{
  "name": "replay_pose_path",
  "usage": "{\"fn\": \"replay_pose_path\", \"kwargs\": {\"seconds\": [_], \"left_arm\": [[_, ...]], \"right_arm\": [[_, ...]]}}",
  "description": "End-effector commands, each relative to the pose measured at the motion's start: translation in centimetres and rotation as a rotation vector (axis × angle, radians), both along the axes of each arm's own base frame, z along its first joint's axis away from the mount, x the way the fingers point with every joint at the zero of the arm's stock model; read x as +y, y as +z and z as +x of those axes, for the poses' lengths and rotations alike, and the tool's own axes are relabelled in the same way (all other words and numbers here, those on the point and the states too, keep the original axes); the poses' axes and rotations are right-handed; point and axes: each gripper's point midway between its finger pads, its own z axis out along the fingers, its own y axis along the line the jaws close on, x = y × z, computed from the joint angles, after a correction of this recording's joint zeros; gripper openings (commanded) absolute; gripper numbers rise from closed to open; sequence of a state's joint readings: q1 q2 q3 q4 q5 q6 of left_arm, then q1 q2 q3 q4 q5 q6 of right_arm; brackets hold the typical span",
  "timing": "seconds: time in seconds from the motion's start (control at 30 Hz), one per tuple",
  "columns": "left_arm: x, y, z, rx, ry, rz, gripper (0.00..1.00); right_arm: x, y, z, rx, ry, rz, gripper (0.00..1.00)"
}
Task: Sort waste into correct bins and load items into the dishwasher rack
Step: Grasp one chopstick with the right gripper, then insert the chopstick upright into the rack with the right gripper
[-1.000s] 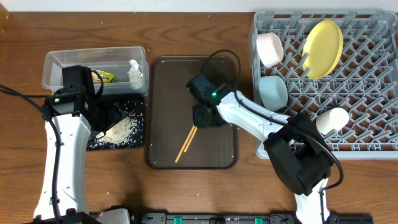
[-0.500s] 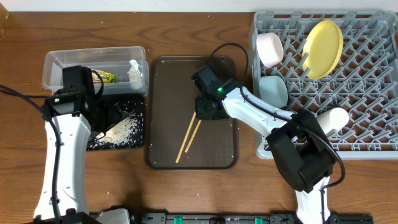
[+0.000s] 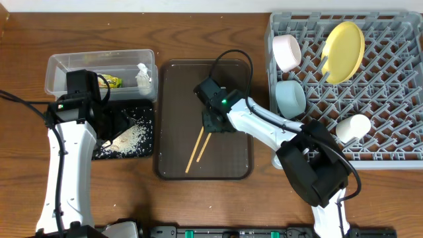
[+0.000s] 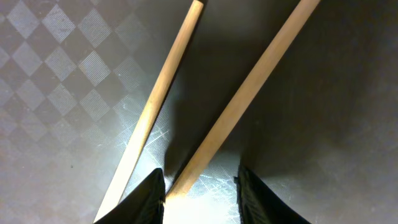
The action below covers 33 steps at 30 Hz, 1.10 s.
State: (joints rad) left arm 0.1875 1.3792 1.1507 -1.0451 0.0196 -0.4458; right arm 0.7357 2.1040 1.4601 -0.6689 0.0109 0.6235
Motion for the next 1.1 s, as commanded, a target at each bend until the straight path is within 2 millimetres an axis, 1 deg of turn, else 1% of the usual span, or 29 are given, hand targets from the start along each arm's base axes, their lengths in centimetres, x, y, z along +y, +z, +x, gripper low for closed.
{"fn": "replay_pose_path", "kwargs": {"seconds": [0.0,0.13,0.2,0.23,0.4,0.5,0.6,0.77,0.83,0.93,1.0,1.07], "left_arm": [[0.1,-0.1,-0.3,0.009,0.013,0.001,0.84],[0.1,-0.1,-0.3,0.009,0.013,0.001,0.84],[0.1,-0.1,-0.3,0.009,0.013,0.001,0.84],[0.1,-0.1,-0.3,0.009,0.013,0.001,0.84],[0.1,-0.1,-0.3,0.009,0.013,0.001,0.84],[0.1,-0.1,-0.3,0.009,0.013,0.001,0.84],[0.1,-0.1,-0.3,0.009,0.013,0.001,0.84],[0.1,-0.1,-0.3,0.009,0.013,0.001,0.84],[0.1,-0.1,-0.3,0.009,0.013,0.001,0.84],[0.1,-0.1,-0.3,0.009,0.013,0.001,0.84],[0.1,-0.1,-0.3,0.008,0.013,0.001,0.84],[0.1,-0.1,-0.3,0.008,0.013,0.001,0.84]], "right_arm": [[-0.1,-1.8,-1.0,0.035,0.007,-0.047,0.31],[-1.3,-1.9,-1.2,0.041,-0.006,-0.099,0.19],[-2.3,-2.0,-1.2,0.047,-0.019,-0.131,0.10],[-2.7,-2.0,-1.1,0.053,-0.026,-0.134,0.07],[-4.0,-1.6,0.4,0.045,-0.047,-0.131,0.01],[-4.3,-0.4,1.5,0.035,-0.013,-0.102,0.01],[-4.7,2.2,2.4,0.022,0.029,-0.061,0.01],[-6.0,8.3,3.4,-0.031,0.092,-0.007,0.01],[-7.1,10.8,3.5,-0.073,0.113,0.000,0.01],[-9.0,14.1,3.8,-0.129,0.101,0.015,0.00],[-10.8,16.0,3.9,-0.158,0.074,0.021,0.01],[-12.9,17.5,3.8,-0.176,0.048,0.015,0.01]]}}
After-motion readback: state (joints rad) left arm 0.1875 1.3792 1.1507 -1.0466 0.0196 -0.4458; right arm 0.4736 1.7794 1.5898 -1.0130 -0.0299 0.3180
